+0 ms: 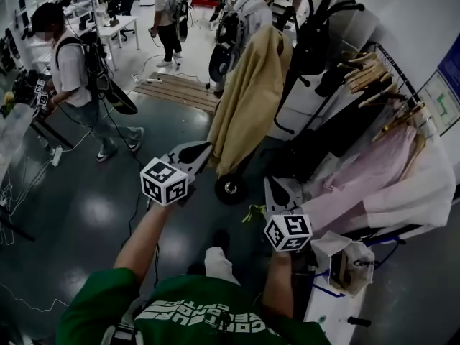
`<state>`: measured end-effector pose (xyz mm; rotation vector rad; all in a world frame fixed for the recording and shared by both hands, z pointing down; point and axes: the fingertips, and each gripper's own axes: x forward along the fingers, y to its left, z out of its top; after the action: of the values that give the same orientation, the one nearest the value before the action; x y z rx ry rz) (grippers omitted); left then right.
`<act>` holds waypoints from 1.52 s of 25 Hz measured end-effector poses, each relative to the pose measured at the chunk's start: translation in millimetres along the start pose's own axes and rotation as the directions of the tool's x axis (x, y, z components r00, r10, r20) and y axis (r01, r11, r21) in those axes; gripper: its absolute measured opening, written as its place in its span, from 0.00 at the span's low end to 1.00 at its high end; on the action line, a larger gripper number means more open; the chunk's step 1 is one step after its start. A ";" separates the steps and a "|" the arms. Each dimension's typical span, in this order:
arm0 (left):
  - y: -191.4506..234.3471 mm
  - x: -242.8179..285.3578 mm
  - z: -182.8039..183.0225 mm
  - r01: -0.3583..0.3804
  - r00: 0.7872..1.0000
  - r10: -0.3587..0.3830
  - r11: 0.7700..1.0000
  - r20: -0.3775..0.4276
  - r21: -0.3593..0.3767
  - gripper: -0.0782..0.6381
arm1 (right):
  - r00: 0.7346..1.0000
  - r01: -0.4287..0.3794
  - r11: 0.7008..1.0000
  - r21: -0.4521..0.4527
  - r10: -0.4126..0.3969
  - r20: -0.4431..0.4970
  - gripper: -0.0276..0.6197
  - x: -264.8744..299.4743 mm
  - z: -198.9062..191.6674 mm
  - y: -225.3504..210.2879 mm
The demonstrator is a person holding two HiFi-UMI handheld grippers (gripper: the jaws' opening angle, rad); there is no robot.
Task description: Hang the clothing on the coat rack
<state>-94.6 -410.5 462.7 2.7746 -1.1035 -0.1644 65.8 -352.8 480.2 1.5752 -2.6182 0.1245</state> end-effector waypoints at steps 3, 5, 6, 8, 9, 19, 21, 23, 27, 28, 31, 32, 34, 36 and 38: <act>-8.9 -8.1 -7.8 0.000 1.000 0.000 1.000 0.002 -0.004 0.12 | 1.000 0.002 1.000 0.001 -0.002 -0.013 0.05 -12.6 -10.0 5.3; -15.2 -12.6 -11.2 0.003 1.000 -0.003 1.000 0.002 -0.004 0.12 | 1.000 0.004 1.000 -0.002 -0.004 -0.017 0.06 -20.5 -13.9 8.3; -18.6 -15.9 -12.6 0.005 1.000 -0.005 1.000 0.001 -0.004 0.12 | 1.000 0.005 1.000 -0.003 -0.005 -0.019 0.05 -24.8 -15.2 10.7; -25.7 -23.1 -15.8 0.010 1.000 -0.010 1.000 0.000 -0.006 0.12 | 1.000 0.007 1.000 -0.003 -0.007 -0.022 0.06 -33.7 -17.8 15.5; -28.8 -25.5 -17.7 0.012 1.000 -0.012 1.000 0.000 -0.008 0.12 | 1.000 0.008 1.000 -0.004 -0.008 -0.023 0.05 -37.2 -19.1 16.6; -40.5 -39.9 -17.5 0.018 1.000 -0.018 1.000 0.006 0.001 0.12 | 1.000 -0.014 1.000 -0.027 0.013 -0.018 0.05 -46.3 -16.9 27.3; -42.1 -40.5 -16.6 0.015 1.000 -0.015 1.000 0.007 0.003 0.12 | 1.000 -0.018 0.999 -0.028 0.017 -0.015 0.06 -47.4 -15.4 26.4; -43.0 -40.7 -17.1 0.012 1.000 -0.012 1.000 0.005 0.002 0.12 | 1.000 -0.023 0.999 -0.030 0.023 -0.014 0.05 -48.0 -15.1 25.5; -41.7 -48.8 -18.1 0.008 1.000 -0.008 1.000 0.003 0.001 0.12 | 0.999 -0.030 0.999 -0.029 0.029 -0.014 0.05 -47.9 -16.5 32.5; -40.9 -51.0 -17.8 0.007 1.000 -0.007 1.000 0.004 0.002 0.12 | 0.999 -0.031 0.999 -0.029 0.030 -0.014 0.05 -47.5 -16.7 34.4; -40.5 -51.0 -17.3 -0.001 1.000 0.001 1.000 0.006 0.004 0.12 | 0.999 -0.034 0.999 -0.028 0.034 -0.013 0.06 -47.3 -17.3 33.7; -40.9 -50.3 -17.2 -0.003 1.000 0.003 1.000 0.007 0.004 0.12 | 0.999 -0.035 0.999 -0.027 0.035 -0.013 0.06 -47.5 -17.5 32.6; -41.2 -51.1 -16.6 -0.006 1.000 0.006 1.000 0.009 0.004 0.12 | 0.999 -0.036 0.999 -0.025 0.035 -0.012 0.06 -48.0 -17.5 32.8; -40.7 -54.1 -16.3 -0.007 1.000 0.007 1.000 0.010 0.005 0.12 | 0.999 -0.034 0.999 -0.026 0.033 -0.012 0.05 -48.1 -17.3 35.9; -40.0 -56.7 -16.9 -0.007 1.000 0.007 1.000 0.011 0.006 0.12 | 0.999 -0.032 0.999 -0.030 0.031 -0.012 0.06 -48.0 -17.1 39.1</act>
<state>-106.0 -341.1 474.7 2.7779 -1.1183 -0.1766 54.1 -290.5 490.7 1.5199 -2.6244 0.0951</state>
